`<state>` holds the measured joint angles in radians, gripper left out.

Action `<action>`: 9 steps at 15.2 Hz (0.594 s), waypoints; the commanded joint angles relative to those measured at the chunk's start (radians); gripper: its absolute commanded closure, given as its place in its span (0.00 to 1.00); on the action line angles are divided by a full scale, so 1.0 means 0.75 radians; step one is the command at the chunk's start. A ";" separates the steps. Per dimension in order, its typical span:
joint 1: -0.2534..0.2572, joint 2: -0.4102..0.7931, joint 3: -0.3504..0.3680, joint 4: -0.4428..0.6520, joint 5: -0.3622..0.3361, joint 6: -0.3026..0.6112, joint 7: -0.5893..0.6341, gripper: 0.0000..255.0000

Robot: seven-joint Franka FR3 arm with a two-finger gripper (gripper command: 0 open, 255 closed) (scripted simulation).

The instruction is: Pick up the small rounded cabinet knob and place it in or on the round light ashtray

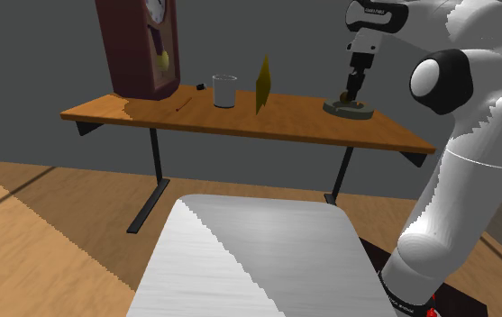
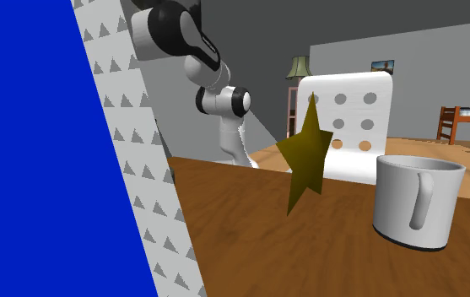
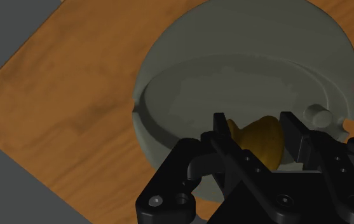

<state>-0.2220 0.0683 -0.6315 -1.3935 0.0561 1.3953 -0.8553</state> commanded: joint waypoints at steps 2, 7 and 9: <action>0.000 0.000 0.000 0.000 0.000 0.000 0.000 0.00; -0.013 0.033 -0.008 0.083 0.020 -0.056 -0.013 0.00; -0.052 0.116 -0.025 0.272 0.073 -0.180 -0.043 0.00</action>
